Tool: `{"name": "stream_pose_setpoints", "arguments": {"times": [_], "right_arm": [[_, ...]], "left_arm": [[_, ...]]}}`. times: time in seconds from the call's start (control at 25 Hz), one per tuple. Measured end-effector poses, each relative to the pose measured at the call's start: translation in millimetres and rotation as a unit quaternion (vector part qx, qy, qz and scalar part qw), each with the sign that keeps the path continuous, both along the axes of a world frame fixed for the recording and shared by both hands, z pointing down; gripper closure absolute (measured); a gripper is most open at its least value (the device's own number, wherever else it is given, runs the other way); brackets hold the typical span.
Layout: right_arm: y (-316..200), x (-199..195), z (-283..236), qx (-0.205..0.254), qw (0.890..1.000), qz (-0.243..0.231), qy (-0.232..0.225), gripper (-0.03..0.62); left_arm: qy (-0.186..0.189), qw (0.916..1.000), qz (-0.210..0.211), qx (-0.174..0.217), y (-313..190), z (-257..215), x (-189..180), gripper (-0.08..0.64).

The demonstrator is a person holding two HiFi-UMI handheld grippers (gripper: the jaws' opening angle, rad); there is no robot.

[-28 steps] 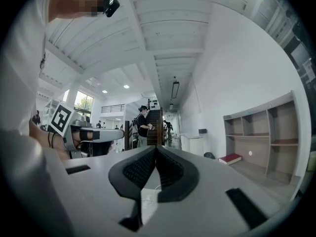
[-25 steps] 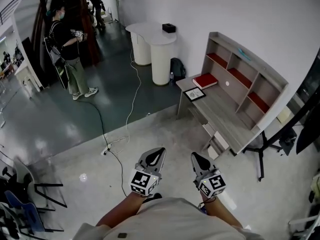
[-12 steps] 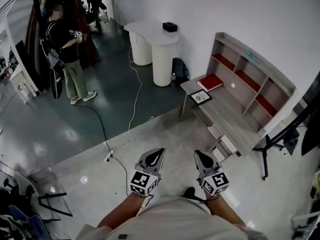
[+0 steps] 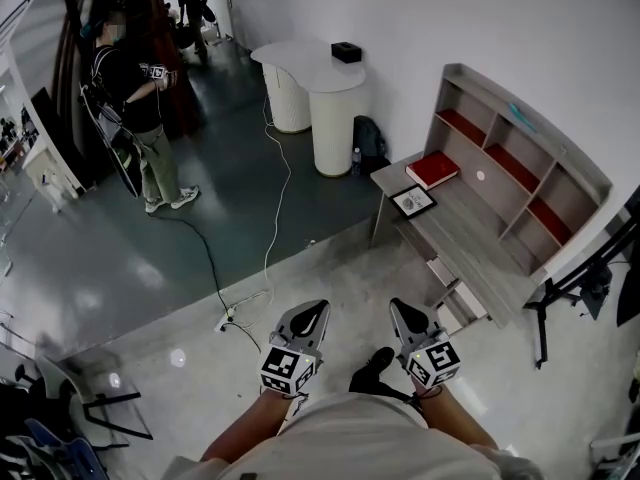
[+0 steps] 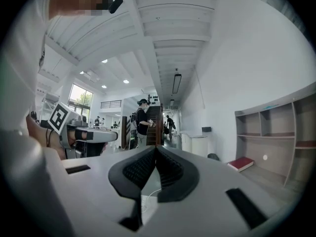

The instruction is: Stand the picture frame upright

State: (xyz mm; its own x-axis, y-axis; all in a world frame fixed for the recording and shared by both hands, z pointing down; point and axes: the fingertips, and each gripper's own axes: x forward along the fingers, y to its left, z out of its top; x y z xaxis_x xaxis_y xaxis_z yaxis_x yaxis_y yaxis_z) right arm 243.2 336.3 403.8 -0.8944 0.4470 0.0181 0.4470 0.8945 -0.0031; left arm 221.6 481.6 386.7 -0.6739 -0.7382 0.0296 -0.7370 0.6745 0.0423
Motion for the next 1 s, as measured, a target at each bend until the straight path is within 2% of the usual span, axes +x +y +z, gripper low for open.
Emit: {"name": "stream_pose_setpoints", "arguments": {"times": [0.32, 0.72, 1.0], "right_arm": [[-47.8, -92.9, 7.3, -0.012, 1.0, -0.005, 0.003, 0.572], [-165.2, -211.1, 8.0, -0.02, 1.0, 0.012, 0.02, 0.572], [-257.1, -250.5, -4.3, -0.024, 0.998, 0.052, 0.004, 0.572]], "left_arm": [[0.013, 0.9998, -0.012, -0.012, -40.1, 13.8, -84.5, 0.544], [0.025, 0.9995, 0.016, -0.011, -163.6, 8.6, -212.2, 0.543], [0.013, 0.9982, 0.056, -0.016, -256.4, -4.1, -268.6, 0.543]]}}
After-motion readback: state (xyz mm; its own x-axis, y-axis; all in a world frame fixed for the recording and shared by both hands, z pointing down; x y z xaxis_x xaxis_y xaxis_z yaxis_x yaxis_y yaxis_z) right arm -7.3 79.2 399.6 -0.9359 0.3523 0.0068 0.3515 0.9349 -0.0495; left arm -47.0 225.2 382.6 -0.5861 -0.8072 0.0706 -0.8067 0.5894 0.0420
